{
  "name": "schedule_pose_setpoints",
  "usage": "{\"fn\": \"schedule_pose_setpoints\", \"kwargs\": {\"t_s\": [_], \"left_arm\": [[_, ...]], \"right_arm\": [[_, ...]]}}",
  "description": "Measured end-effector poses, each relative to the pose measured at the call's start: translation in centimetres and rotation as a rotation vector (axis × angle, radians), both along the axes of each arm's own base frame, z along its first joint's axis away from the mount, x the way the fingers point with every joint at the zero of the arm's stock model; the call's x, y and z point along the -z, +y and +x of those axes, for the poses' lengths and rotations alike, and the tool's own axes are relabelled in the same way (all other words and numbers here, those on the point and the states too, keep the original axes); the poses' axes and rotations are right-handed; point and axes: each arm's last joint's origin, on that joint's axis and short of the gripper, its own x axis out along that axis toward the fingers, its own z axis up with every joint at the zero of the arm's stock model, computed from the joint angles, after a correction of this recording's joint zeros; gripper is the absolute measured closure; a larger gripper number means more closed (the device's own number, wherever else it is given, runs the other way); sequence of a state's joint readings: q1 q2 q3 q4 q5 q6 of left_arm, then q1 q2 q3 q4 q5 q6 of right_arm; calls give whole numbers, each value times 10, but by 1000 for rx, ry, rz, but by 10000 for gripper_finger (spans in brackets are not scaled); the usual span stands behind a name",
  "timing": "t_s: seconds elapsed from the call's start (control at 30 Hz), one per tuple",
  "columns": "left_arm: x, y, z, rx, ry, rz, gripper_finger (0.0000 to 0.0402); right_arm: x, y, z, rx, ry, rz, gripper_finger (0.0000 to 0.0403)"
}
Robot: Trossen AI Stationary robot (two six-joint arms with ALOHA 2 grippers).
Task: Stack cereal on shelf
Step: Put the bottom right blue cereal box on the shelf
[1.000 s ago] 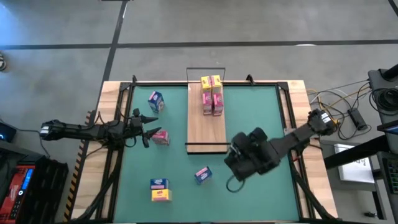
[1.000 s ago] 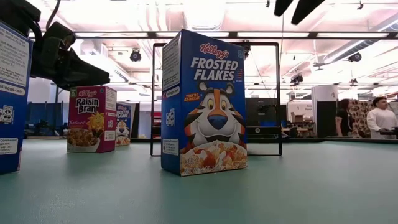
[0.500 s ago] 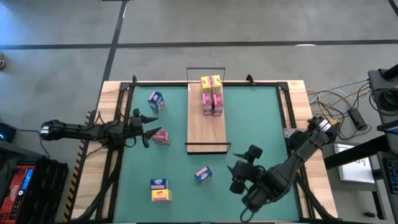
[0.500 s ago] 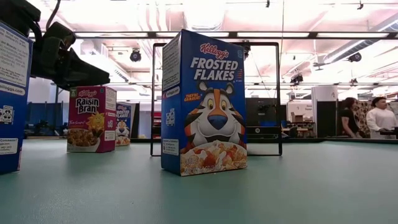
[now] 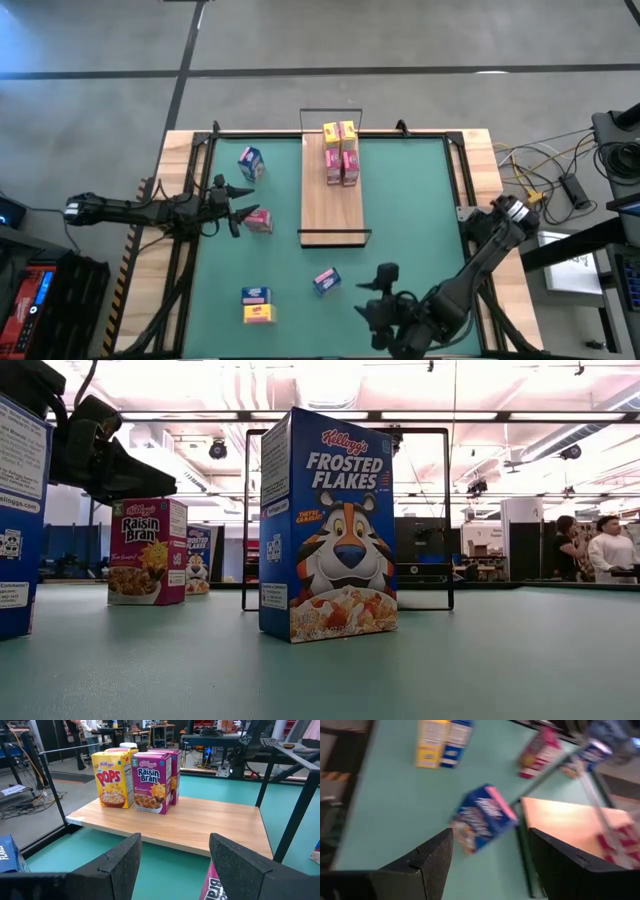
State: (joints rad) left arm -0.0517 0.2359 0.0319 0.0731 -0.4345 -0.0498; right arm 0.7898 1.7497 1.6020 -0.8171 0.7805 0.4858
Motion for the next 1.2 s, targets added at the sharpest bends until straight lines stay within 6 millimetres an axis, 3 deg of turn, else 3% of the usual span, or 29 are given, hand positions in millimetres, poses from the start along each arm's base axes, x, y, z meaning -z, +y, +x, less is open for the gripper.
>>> {"fn": "schedule_pose_setpoints", "kwargs": {"t_s": [0.23,0.4,0.8,1.2], "left_arm": [[0,0,0,0,0,0,184],[0,0,0,0,4,0,184],[0,0,0,0,5,0,184],[1,0,1,0,8,0,184]], "right_arm": [[7,11,13,-150,18,4,158],[8,4,22,-272,78,-48,158],[14,-52,70,-439,193,-27,158],[34,-90,103,-436,231,12,158]]}}
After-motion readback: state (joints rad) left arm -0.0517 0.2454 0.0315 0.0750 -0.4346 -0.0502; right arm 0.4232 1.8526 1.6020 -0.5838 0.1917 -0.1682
